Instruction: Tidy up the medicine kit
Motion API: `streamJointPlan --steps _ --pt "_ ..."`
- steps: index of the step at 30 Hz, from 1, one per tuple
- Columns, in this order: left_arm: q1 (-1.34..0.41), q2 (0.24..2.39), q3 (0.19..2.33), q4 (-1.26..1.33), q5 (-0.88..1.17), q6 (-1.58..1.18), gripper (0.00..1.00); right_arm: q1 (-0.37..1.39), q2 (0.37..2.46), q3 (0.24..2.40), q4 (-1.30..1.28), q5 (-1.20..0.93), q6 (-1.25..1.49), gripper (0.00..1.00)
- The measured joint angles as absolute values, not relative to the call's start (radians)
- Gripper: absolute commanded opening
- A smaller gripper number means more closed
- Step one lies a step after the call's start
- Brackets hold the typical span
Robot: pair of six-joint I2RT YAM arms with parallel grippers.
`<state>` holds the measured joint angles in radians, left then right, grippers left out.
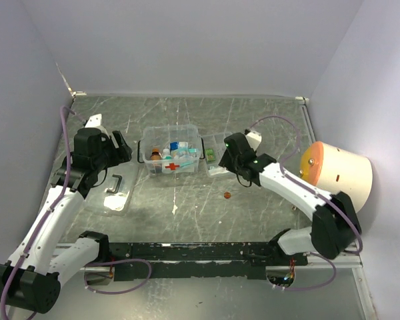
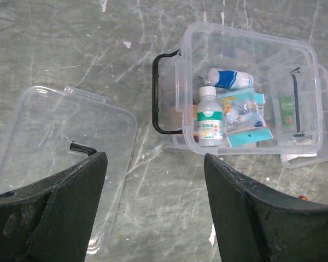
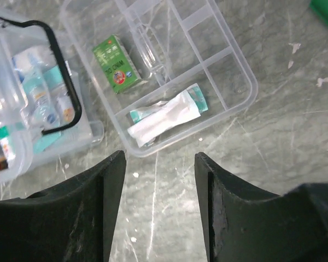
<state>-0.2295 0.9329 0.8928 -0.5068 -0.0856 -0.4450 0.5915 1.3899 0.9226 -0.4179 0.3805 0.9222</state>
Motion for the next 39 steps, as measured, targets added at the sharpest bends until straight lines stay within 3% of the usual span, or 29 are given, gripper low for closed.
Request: streamJointPlan --steps 9,25,32,39 --pt "-0.204 0.911 0.893 -0.513 -0.125 -0.452 0.82 0.625 1.22 0.792 -0.434 0.336 0.758 0.53" --pt "-0.197 0.907 0.893 -0.512 -0.129 -0.453 0.82 0.63 1.486 0.765 -0.434 0.172 0.683 0.48" --pt "-0.197 0.914 0.893 -0.511 -0.128 -0.453 0.83 0.635 1.527 0.797 -0.447 0.164 0.669 0.38" --pt "-0.197 0.915 0.893 -0.511 -0.127 -0.453 0.82 0.657 1.586 0.86 -0.519 0.216 0.68 0.37"
